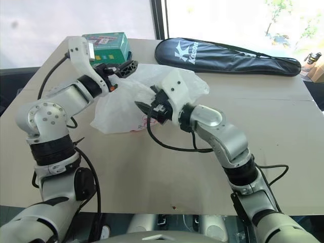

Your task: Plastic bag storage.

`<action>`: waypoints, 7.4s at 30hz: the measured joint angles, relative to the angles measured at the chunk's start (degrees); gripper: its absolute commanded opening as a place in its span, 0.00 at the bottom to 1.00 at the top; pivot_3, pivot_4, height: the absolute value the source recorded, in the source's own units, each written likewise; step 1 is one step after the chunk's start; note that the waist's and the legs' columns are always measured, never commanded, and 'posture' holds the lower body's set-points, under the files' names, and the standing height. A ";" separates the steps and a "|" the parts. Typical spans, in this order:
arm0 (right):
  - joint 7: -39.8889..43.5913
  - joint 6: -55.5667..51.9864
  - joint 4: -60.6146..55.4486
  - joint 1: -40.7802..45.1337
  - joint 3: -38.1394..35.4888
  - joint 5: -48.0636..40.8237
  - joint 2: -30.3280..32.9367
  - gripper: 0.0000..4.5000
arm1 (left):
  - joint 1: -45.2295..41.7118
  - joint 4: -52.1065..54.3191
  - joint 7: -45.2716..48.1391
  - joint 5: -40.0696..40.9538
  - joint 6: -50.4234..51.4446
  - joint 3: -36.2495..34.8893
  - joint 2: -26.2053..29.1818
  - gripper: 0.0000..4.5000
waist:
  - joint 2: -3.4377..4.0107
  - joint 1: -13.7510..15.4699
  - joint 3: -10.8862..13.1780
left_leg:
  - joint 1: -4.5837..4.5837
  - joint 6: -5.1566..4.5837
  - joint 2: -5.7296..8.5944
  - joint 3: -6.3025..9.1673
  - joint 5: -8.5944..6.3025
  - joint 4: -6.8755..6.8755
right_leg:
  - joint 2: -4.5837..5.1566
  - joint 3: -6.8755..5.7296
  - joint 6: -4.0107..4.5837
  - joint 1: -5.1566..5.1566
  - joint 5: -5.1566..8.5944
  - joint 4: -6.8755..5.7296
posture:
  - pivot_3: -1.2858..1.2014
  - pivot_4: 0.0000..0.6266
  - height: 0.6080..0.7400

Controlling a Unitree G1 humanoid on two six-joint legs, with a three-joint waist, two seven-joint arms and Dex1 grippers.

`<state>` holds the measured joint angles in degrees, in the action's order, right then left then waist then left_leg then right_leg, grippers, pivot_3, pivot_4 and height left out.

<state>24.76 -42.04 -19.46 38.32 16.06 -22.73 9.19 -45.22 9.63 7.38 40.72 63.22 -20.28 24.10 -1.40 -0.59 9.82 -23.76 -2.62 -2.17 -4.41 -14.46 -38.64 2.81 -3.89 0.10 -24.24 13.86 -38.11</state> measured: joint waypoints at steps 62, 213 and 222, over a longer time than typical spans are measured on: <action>2.02 -1.45 -2.44 -2.30 -3.52 -5.06 1.90 0.00 | -3.49 -1.84 -13.22 11.41 -7.04 -6.49 -10.09 0.52 | -0.01 0.11 0.00 | -0.01 -0.01 0.01 0.01 0.00 0.00 | 0.02 0.00 0.00 0.00 0.00 0.01 | 0.52 0.24 1.00; 12.75 5.84 30.95 -1.75 -17.66 2.94 20.64 0.00 | -7.30 -13.66 75.81 -9.35 -46.05 34.13 8.34 0.02 | 0.08 1.22 0.17 | -0.13 -0.31 -0.27 -0.30 -0.18 -0.60 | -0.55 0.34 -0.05 -0.03 0.01 -0.08 | 0.52 0.24 1.00; 5.25 -5.95 27.49 17.58 -39.10 -18.75 18.00 0.00 | -28.53 -34.94 47.50 1.89 -31.71 6.34 7.29 0.02 | 0.16 1.14 0.21 | -0.06 -0.30 -0.13 -0.33 -0.19 -0.53 | -0.39 0.30 -0.04 -0.10 0.01 -0.31 | 0.52 0.24 1.00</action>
<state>30.01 -47.99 8.03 55.90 -23.04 -41.48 27.19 -73.75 -25.31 54.88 42.60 31.50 -13.94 31.39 -1.24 0.56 10.03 -23.82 -2.91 -2.30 -4.74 -14.65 -39.17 2.42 -3.60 0.06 -24.34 13.87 -38.42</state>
